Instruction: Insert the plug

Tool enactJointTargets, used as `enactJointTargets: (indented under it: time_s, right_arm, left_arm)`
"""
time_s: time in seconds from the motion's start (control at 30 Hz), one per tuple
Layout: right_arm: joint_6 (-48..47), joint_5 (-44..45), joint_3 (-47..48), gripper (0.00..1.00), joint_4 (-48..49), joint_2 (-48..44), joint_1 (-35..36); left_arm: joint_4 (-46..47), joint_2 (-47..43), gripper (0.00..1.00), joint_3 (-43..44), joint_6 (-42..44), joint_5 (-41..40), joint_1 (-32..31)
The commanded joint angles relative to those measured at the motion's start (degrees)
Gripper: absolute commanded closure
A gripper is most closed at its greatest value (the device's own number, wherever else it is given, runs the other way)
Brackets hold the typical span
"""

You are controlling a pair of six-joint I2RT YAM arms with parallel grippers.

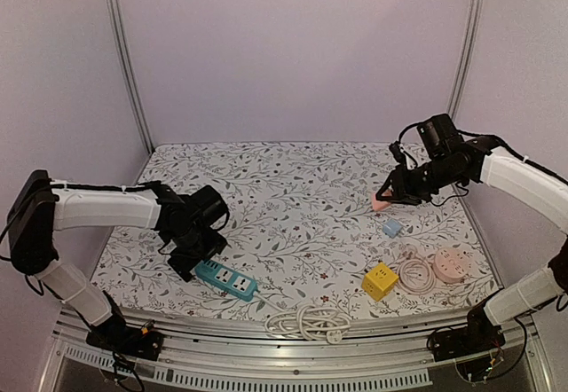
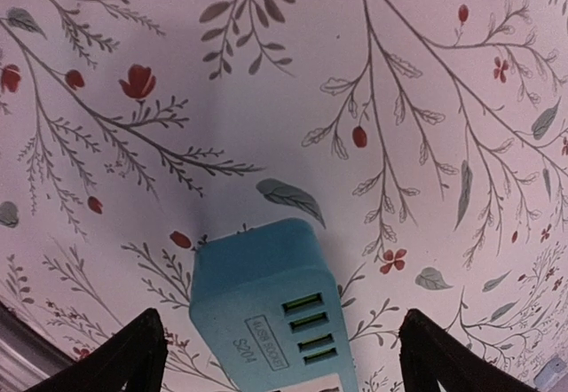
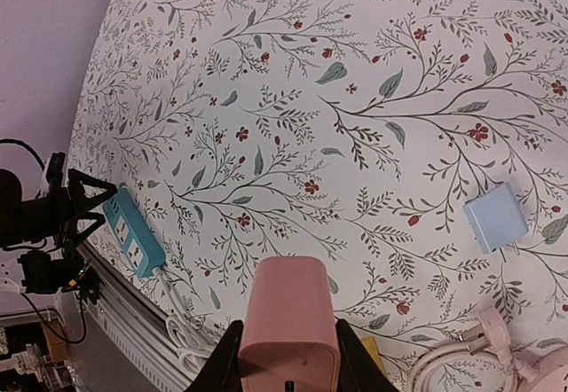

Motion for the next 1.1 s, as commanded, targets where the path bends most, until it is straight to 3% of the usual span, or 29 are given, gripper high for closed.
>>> enactJointTargets:
  time_s: [0.0,0.2,0.33,0.53,0.67,0.83,1.07]
  right_arm:
    - [0.1,0.7,-1.0,1.0,0.0,-1.5,0.2]
    - [0.3,0.9,-1.8,1.0,-0.2,-1.9,0.2]
    - [0.4,1.1,-2.1,1.0,-0.2,-2.1,0.3]
    - [0.4,0.8,-2.1,1.0,0.1,-1.9,0.2]
    - [0.6,0.7,-2.0,1.0,0.3,-1.8,0.2]
    - [0.4,0.7,-1.8,1.0,0.3,-1.4,0.2]
    - [0.4,1.1,-1.5,1.0,0.1,-1.4,0.2]
  left_arm:
    - [0.8,2.0,0.1,-0.1,-1.0,0.9,0.5]
    - [1.8,3.1,0.15,-0.2,-1.4,1.2,0.5]
    - [2.5,3.9,0.26,0.1,-1.0,1.4,0.4]
    - [2.7,4.8,0.29,1.1,-0.4,1.4,0.3]
    - [3.9,6.2,0.42,2.2,0.8,1.7,0.2]
    - [3.7,8.6,0.55,6.0,2.5,1.0,-0.6]
    - [1.8,15.7,0.6,17.2,7.0,0.3,-2.3]
